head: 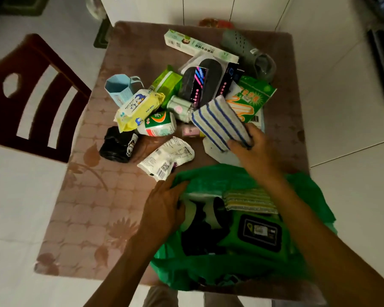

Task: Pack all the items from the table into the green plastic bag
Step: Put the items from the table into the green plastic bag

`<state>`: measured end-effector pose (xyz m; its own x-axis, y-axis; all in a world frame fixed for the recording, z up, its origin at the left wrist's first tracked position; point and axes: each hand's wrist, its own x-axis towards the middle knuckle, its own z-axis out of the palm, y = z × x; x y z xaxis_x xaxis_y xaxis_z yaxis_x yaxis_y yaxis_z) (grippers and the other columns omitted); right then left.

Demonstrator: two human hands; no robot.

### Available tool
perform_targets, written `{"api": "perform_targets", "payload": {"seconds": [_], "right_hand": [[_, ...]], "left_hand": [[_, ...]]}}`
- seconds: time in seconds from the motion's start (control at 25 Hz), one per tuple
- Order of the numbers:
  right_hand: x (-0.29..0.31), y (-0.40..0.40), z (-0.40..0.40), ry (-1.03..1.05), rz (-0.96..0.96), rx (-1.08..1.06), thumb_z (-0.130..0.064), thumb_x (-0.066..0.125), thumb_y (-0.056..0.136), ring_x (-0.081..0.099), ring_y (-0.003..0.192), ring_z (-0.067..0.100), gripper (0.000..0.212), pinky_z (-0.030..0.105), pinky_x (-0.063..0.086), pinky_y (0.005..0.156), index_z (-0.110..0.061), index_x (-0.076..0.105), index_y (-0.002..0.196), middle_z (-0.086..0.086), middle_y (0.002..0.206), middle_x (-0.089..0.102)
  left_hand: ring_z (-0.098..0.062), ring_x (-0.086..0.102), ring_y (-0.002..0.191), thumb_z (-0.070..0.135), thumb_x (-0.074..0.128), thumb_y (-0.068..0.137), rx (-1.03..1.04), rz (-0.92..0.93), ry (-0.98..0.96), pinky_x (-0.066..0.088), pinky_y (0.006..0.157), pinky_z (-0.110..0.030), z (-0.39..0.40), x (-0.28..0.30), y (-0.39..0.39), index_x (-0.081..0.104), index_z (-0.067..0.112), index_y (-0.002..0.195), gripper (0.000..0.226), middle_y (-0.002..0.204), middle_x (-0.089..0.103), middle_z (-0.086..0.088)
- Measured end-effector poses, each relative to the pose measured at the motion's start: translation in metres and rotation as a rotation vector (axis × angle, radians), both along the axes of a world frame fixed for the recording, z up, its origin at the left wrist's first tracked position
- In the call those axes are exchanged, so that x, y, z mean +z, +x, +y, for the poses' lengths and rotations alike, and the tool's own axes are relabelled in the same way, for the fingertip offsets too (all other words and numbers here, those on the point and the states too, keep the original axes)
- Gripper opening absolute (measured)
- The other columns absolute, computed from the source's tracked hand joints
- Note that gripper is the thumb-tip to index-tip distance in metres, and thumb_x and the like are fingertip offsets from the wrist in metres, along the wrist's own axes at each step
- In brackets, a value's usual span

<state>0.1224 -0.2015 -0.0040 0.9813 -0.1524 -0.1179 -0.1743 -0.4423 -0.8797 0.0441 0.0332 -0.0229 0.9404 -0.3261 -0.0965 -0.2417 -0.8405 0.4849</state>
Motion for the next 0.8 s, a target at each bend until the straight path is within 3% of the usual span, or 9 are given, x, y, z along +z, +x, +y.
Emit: {"api": "perform_targets", "payload": {"seconds": [0.12, 0.24, 0.32, 0.4, 0.48, 0.56, 0.64, 0.72, 0.8], "right_hand": [[0.046, -0.08, -0.031, 0.152, 0.18, 0.343, -0.009, 0.073, 0.081, 0.067, 0.086, 0.007, 0.033, 0.021, 0.056, 0.07, -0.024, 0.061, 0.108, -0.007, 0.095, 0.069], [0.034, -0.114, -0.026, -0.109, 0.469, 0.755, -0.025, 0.074, 0.078, 0.062, 0.094, 0.005, 0.039, 0.028, 0.055, 0.075, -0.034, 0.048, 0.106, -0.013, 0.104, 0.061], [0.01, -0.115, -0.006, -0.318, 0.446, 0.873, -0.038, 0.071, 0.08, 0.058, 0.097, 0.008, 0.041, 0.03, 0.052, 0.077, -0.037, 0.046, 0.113, -0.008, 0.113, 0.059], [-0.007, -0.112, 0.011, -0.566, 0.305, 0.891, -0.049, 0.065, 0.082, 0.057, 0.095, 0.016, 0.042, 0.031, 0.048, 0.071, -0.033, 0.051, 0.119, -0.002, 0.114, 0.061], [-0.011, -0.114, 0.017, -0.693, 0.122, 0.76, -0.062, 0.058, 0.079, 0.058, 0.09, 0.016, 0.046, 0.028, 0.045, 0.062, -0.03, 0.058, 0.112, -0.005, 0.106, 0.063], [-0.01, -0.118, 0.01, -0.67, 0.001, 0.588, -0.068, 0.05, 0.079, 0.058, 0.078, 0.013, 0.045, 0.024, 0.041, 0.052, -0.029, 0.064, 0.096, -0.008, 0.09, 0.063], [-0.011, -0.122, -0.001, -0.605, -0.083, 0.472, -0.062, 0.05, 0.082, 0.059, 0.071, 0.012, 0.04, 0.025, 0.046, 0.05, -0.026, 0.066, 0.086, -0.009, 0.082, 0.064], [-0.012, -0.13, -0.013, -0.533, -0.101, 0.405, -0.052, 0.054, 0.085, 0.06, 0.071, 0.011, 0.031, 0.025, 0.049, 0.053, -0.023, 0.066, 0.083, -0.008, 0.08, 0.065], [-0.011, -0.14, -0.021, -0.481, -0.027, 0.35, -0.041, 0.06, 0.087, 0.059, 0.073, 0.007, 0.018, 0.021, 0.05, 0.057, -0.025, 0.064, 0.084, -0.01, 0.082, 0.064]], "left_hand": [[-0.037, 0.053, 0.102, 0.021, 0.049, 0.071, -0.066, 0.032, -0.004, 0.053, 0.081, -0.044, 0.009, 0.011, 0.005, 0.055, 0.011, 0.128, 0.059, 0.129, 0.053, -0.017], [-0.029, 0.046, 0.116, 0.028, 0.036, 0.072, -0.171, 0.096, -0.142, 0.041, 0.095, -0.032, 0.013, 0.028, 0.002, 0.052, 0.019, 0.132, 0.063, 0.135, 0.048, -0.009], [-0.016, 0.043, 0.118, 0.016, 0.045, 0.069, -0.203, 0.196, -0.268, 0.039, 0.096, -0.023, 0.019, 0.034, 0.0, 0.057, 0.027, 0.125, 0.059, 0.133, 0.045, 0.005], [-0.008, 0.049, 0.116, 0.011, 0.058, 0.069, -0.049, 0.379, -0.614, 0.042, 0.097, -0.022, 0.023, 0.034, -0.002, 0.064, 0.023, 0.107, 0.04, 0.129, 0.052, 0.006], [-0.015, 0.056, 0.113, 0.013, 0.062, 0.077, 0.41, 0.377, -0.918, 0.043, 0.102, -0.036, 0.029, 0.02, 0.011, 0.061, 0.015, 0.096, 0.019, 0.119, 0.061, -0.003], [-0.022, 0.059, 0.105, 0.019, 0.067, 0.079, 0.645, 0.251, -0.696, 0.048, 0.093, -0.044, 0.037, -0.01, 0.04, 0.058, 0.014, 0.103, 0.026, 0.109, 0.063, -0.004], [-0.022, 0.054, 0.107, 0.041, 0.068, 0.074, 0.464, 0.194, -0.3, 0.049, 0.085, -0.04, 0.037, -0.04, 0.072, 0.05, 0.018, 0.123, 0.058, 0.115, 0.056, -0.002], [-0.032, 0.045, 0.121, 0.064, 0.052, 0.069, 0.302, 0.18, -0.015, 0.043, 0.095, -0.051, 0.031, -0.076, 0.099, 0.04, 0.015, 0.135, 0.083, 0.133, 0.048, -0.013], [-0.039, 0.033, 0.132, 0.063, 0.057, 0.071, 0.314, 0.239, 0.098, 0.03, 0.106, -0.058, 0.027, -0.102, 0.111, 0.032, 0.017, 0.141, 0.088, 0.147, 0.034, -0.016]]}}
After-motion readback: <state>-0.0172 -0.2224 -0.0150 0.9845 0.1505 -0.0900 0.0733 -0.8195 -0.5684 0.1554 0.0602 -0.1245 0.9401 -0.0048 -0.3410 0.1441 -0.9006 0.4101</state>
